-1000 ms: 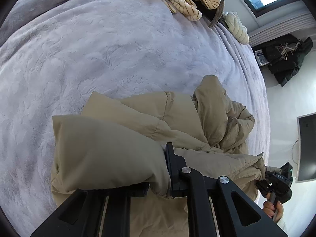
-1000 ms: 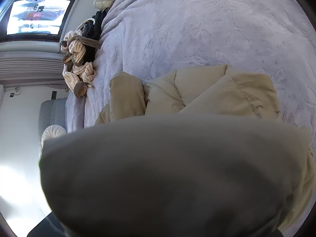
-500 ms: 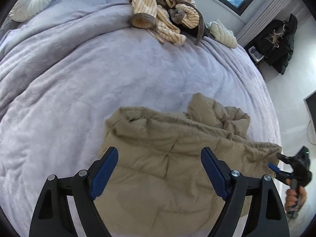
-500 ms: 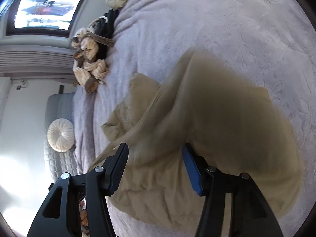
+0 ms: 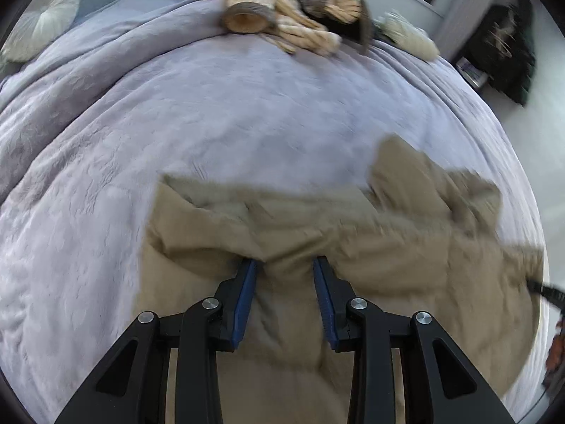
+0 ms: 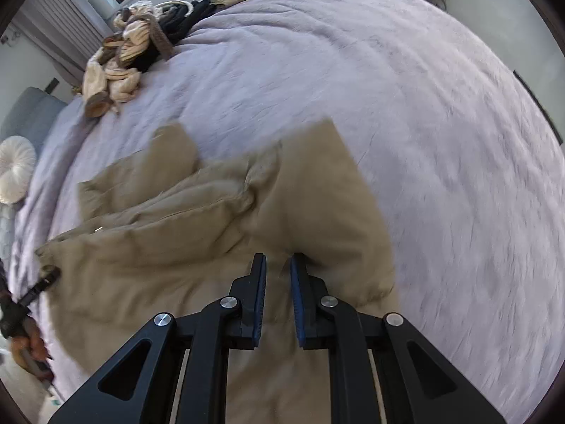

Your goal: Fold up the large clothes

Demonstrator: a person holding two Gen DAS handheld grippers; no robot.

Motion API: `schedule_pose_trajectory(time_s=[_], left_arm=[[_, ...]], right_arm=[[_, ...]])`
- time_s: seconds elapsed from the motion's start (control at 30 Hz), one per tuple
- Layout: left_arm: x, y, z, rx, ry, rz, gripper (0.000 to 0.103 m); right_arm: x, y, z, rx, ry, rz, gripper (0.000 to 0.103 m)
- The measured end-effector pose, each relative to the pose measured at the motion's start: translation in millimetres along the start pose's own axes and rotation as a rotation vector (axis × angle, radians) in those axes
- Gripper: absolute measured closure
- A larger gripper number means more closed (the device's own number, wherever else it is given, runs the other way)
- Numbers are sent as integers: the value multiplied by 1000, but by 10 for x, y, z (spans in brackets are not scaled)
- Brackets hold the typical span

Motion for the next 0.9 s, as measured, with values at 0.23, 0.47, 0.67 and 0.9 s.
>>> schedule_pose_trajectory(time_s=[0.23, 0.47, 0.67, 0.9], left_arm=[[213, -210, 423, 47, 22, -18, 67], [215, -315, 676, 54, 40, -23, 67], [264, -355, 707, 108, 26, -35, 67], [288, -279, 251, 129, 36, -43, 67]], right_arm=[[255, 18, 495, -25, 8, 63, 92], [353, -15, 863, -2, 28, 98, 93], [363, -23, 868, -27, 41, 83, 93], [389, -28, 476, -66, 61, 49, 89]])
Point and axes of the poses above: each gripper's, at about its wrist camera, not at the fingertips, and z roughly the way its jaws point, y to its right, x to its top, the point moved 10 cm from there along z, roughly the way its jaws point, and after that the axes turned 14 degrees about -x, right-handed, at the moved point
